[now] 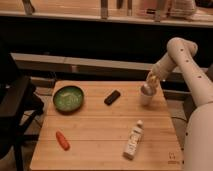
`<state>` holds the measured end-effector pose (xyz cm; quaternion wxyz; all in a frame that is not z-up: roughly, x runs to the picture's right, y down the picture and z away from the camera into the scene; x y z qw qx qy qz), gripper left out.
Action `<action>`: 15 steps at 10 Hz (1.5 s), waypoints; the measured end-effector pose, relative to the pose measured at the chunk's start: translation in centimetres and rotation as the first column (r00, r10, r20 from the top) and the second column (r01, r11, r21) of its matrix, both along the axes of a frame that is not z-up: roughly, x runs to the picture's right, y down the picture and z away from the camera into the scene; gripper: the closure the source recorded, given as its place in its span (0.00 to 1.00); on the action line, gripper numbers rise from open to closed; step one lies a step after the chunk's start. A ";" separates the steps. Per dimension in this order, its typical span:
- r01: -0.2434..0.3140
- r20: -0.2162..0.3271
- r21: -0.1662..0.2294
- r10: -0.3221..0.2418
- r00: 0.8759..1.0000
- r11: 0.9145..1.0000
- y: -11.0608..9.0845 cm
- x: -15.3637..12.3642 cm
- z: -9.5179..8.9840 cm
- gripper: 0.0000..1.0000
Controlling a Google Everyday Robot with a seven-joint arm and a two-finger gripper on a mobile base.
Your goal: Place the white sponge in the ceramic cup
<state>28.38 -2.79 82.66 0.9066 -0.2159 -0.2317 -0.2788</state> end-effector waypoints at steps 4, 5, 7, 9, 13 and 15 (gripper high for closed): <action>0.010 0.011 0.002 -0.010 1.000 1.000 0.0 0.1 0.1 0.71; 0.012 0.013 0.002 -0.012 1.000 1.000 0.0 0.0 0.1 0.66; 0.017 0.018 0.003 -0.017 1.000 1.000 0.0 0.1 0.2 0.63; 0.023 0.025 0.005 -0.023 0.999 1.000 0.0 0.0 0.3 0.75; 0.032 0.034 0.006 -0.032 0.999 0.999 0.1 0.1 0.3 0.66; 0.042 0.044 0.010 -0.043 0.998 0.999 0.1 0.2 0.3 0.51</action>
